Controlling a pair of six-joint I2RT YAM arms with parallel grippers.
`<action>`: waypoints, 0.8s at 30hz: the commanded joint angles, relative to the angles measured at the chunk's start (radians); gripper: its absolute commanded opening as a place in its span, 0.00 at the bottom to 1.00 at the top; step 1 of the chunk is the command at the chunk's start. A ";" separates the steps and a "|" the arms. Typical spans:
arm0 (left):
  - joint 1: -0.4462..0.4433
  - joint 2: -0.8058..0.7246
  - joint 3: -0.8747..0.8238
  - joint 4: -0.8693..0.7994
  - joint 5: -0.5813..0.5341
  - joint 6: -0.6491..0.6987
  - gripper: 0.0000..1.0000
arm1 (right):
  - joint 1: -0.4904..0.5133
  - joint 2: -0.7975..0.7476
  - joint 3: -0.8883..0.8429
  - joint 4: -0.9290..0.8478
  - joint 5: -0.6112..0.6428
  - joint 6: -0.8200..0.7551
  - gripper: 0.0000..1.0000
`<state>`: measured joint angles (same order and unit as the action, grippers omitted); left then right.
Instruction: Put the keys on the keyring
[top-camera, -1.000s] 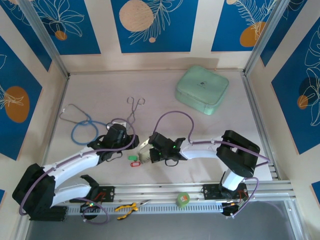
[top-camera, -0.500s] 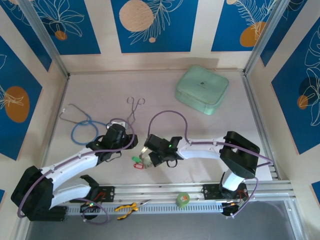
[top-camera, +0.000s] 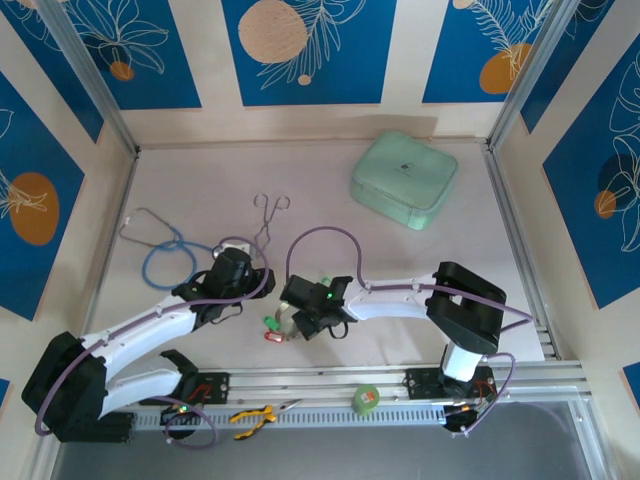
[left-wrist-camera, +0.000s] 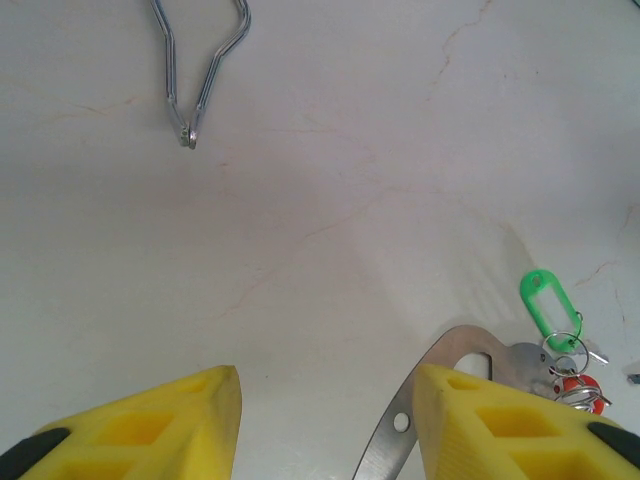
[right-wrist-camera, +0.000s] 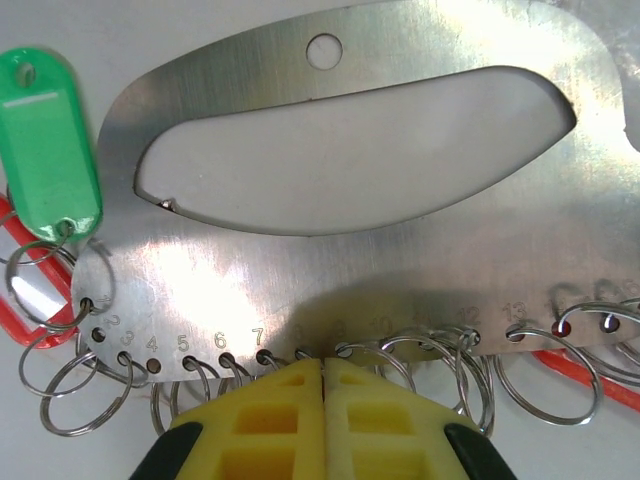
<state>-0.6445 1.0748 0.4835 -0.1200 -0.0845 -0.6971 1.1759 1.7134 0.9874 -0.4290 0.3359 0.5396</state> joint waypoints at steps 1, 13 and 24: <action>-0.007 -0.013 0.016 -0.016 -0.018 0.022 0.49 | -0.003 0.017 0.013 -0.013 -0.040 0.021 0.06; -0.007 -0.010 0.018 -0.014 -0.015 0.021 0.49 | -0.085 -0.063 -0.109 0.105 -0.175 0.181 0.24; -0.006 -0.011 0.015 -0.015 -0.018 0.025 0.49 | -0.106 -0.051 -0.133 0.145 -0.196 0.214 0.19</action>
<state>-0.6445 1.0748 0.4835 -0.1200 -0.0849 -0.6968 1.0748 1.6592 0.8688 -0.2806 0.1635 0.7319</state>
